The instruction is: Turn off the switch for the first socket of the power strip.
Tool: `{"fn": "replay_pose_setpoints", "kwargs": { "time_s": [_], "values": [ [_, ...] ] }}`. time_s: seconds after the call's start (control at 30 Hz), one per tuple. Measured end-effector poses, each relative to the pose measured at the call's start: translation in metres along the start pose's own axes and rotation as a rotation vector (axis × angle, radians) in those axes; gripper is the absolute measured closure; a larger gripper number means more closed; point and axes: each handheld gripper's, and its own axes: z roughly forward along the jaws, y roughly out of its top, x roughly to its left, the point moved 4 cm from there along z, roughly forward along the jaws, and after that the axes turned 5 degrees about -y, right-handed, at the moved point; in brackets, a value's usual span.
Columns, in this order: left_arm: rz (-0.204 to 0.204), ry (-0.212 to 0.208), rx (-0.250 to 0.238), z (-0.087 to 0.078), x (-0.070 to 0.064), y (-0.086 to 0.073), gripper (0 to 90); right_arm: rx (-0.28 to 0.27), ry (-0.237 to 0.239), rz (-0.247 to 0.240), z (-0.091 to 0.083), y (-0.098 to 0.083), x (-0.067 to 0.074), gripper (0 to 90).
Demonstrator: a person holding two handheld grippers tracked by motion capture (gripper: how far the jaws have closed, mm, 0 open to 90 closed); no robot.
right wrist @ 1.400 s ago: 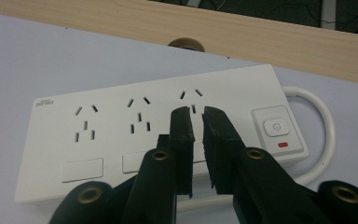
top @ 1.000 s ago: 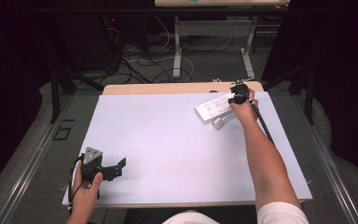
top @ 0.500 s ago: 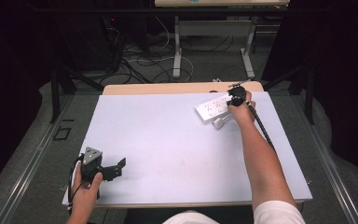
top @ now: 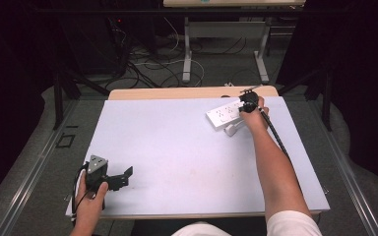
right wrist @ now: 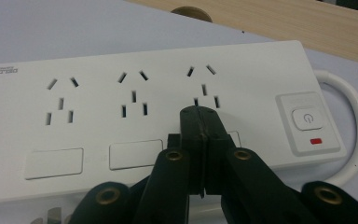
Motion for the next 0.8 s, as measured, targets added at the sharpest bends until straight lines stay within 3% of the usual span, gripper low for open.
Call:
{"fn": "replay_pose_setpoints", "kwargs": {
  "time_s": [0.23, 0.27, 0.63, 0.8],
  "values": [
    [0.001, -0.001, -0.002, -0.0002, -0.0001, 0.0001, 0.1, 0.013, -0.038, -0.016, -0.0003, -0.0018, -0.0030, 90.0],
    [0.001, -0.001, -0.001, -0.0002, -0.0001, 0.0001, 0.1, 0.005, -0.028, 0.000, 0.0001, -0.0016, -0.0031, 90.0],
    [0.000, -0.001, -0.002, -0.0002, 0.0001, 0.0001, 0.1, 0.005, -0.019, -0.001, 0.0000, -0.0023, -0.0055, 90.0],
    [0.000, -0.003, 0.000, 0.0002, -0.0003, 0.0000, 0.1, -0.009, -0.005, 0.035, -0.0003, -0.0033, -0.0054, 90.0]
  ]
}}
